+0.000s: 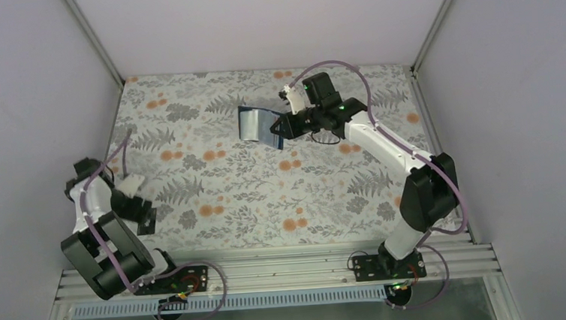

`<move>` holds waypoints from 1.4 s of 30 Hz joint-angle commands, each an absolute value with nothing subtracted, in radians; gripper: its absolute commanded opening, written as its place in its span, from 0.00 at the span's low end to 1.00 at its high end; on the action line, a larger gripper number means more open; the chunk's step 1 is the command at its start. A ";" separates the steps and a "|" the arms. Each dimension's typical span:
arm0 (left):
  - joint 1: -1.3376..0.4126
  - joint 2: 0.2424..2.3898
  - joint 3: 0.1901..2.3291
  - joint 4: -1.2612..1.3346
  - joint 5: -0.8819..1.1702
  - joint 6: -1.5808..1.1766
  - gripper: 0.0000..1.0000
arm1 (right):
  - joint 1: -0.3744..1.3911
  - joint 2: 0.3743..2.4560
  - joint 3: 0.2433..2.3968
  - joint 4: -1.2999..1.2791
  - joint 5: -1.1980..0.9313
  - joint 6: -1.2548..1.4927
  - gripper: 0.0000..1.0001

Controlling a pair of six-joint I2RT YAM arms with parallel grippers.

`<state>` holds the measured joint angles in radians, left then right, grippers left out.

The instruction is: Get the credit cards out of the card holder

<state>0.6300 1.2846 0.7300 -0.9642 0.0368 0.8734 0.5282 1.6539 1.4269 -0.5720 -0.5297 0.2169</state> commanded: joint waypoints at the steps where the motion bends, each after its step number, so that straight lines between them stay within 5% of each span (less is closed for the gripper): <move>1: 0.516 1.282 0.996 -1.055 0.367 0.834 0.92 | 0.545 1.621 1.429 -0.507 -0.674 0.191 0.04; 10: 0.147 1.310 1.375 -1.055 1.067 0.692 1.00 | 0.559 1.547 1.381 -0.407 -0.844 0.180 0.04; 17: -0.067 1.327 1.291 -0.836 1.001 0.530 1.00 | 0.599 1.525 1.388 -0.377 -0.900 0.145 0.04; 25: -0.087 1.346 1.273 -0.824 1.094 0.554 0.99 | 0.626 1.511 1.389 -0.401 -0.942 0.059 0.04; 28: -0.087 1.348 1.278 -0.871 1.146 0.602 0.63 | 0.626 1.500 1.382 -0.400 -0.960 0.032 0.04; 31: -0.087 1.341 1.255 -0.879 1.207 0.613 0.08 | 0.626 1.482 1.365 -0.382 -0.957 0.017 0.05; 42: -0.087 1.329 1.282 -0.952 1.308 0.673 0.02 | 0.596 1.421 1.265 -0.261 -0.776 0.071 0.31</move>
<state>-0.0872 1.3479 1.2610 -0.9195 1.2179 0.5999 0.6056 1.4742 1.3060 -0.3408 -0.8463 0.0559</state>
